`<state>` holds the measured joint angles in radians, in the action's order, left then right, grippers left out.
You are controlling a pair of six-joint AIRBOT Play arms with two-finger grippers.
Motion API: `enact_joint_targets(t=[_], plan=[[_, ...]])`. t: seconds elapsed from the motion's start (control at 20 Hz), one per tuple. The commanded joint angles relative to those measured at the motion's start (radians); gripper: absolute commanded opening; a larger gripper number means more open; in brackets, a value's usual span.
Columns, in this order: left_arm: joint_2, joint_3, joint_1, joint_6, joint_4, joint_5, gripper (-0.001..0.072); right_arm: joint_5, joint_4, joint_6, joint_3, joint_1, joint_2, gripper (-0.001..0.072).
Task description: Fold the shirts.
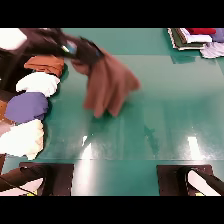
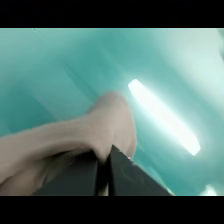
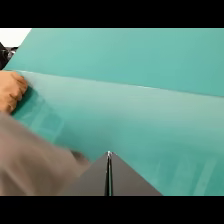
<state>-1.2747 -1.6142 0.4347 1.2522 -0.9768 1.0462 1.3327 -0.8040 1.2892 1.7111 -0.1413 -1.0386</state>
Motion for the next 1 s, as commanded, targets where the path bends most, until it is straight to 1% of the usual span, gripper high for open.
enact_joint_targets(t=[0.0, 0.05, 0.1, 0.15, 0.2, 0.25, 0.3, 0.35, 0.5, 0.6, 0.65, 0.75, 0.8, 0.85, 0.95], plan=[[-0.02, 0.146, 0.184, -0.003, -0.018, 0.003, 0.0024, 0.06, -0.001, 0.018, 0.028, -0.004, 0.001, 0.0016], [-0.035, 0.186, 0.224, -0.004, -0.019, -0.018, 0.0025, 0.071, -0.001, 0.022, 0.028, -0.004, 0.001, 0.0016], [-0.054, 0.219, 0.259, -0.004, -0.019, -0.037, 0.0146, 0.077, -0.001, 0.023, 0.028, -0.004, 0.001, 0.0016], [-0.071, 0.233, 0.279, -0.003, -0.019, -0.046, 0.0502, 0.081, -0.001, 0.023, 0.028, -0.004, 0.001, 0.0016], [-0.087, 0.233, 0.284, -0.003, -0.02, -0.044, 0.0687, 0.086, -0.001, 0.023, 0.028, -0.004, 0.001, 0.0016], [-0.089, 0.232, 0.274, -0.004, -0.033, -0.046, 0.0591, 0.09, -0.001, 0.024, 0.028, -0.004, 0.001, 0.0016], [-0.083, 0.225, 0.247, -0.003, -0.064, -0.048, 0.0539, 0.094, -0.001, 0.024, 0.028, -0.004, 0.001, 0.0016], [-0.076, 0.208, 0.203, 0.005, -0.085, -0.034, 0.054, 0.093, -0.001, 0.024, 0.028, -0.004, 0.001, 0.0017], [-0.048, 0.19, 0.003, 0.04, -0.092, 0.034, 0.0541, 0.103, -0.001, 0.024, 0.028, -0.004, 0.001, 0.0016], [-0.048, 0.25, -0.114, 0.081, -0.085, 0.089, 0.0541, 0.109, -0.001, 0.024, 0.024, -0.004, 0.0, 0.0016], [-0.048, 0.309, -0.151, 0.083, -0.076, 0.093, 0.0541, 0.108, -0.001, 0.024, 0.016, -0.004, 0.0, 0.0016], [-0.049, 0.463, -0.198, 0.08, -0.014, 0.042, 0.0542, 0.108, 0.0, 0.036, -0.014, -0.004, 0.0, 0.0016], [-0.05, 0.544, -0.203, 0.072, 0.024, -0.011, 0.0542, 0.108, 0.0, 0.04, -0.037, -0.004, 0.0, 0.0016], [-0.05, 0.607, -0.201, 0.055, 0.055, -0.067, 0.0542, 0.108, 0.0, 0.04, -0.06, -0.004, 0.0, 0.0016], [-0.068, 0.69, -0.192, -0.014, 0.151, -0.17, 0.0542, 0.107, 0.0, 0.041, -0.11, -0.004, 0.0, 0.0016]])
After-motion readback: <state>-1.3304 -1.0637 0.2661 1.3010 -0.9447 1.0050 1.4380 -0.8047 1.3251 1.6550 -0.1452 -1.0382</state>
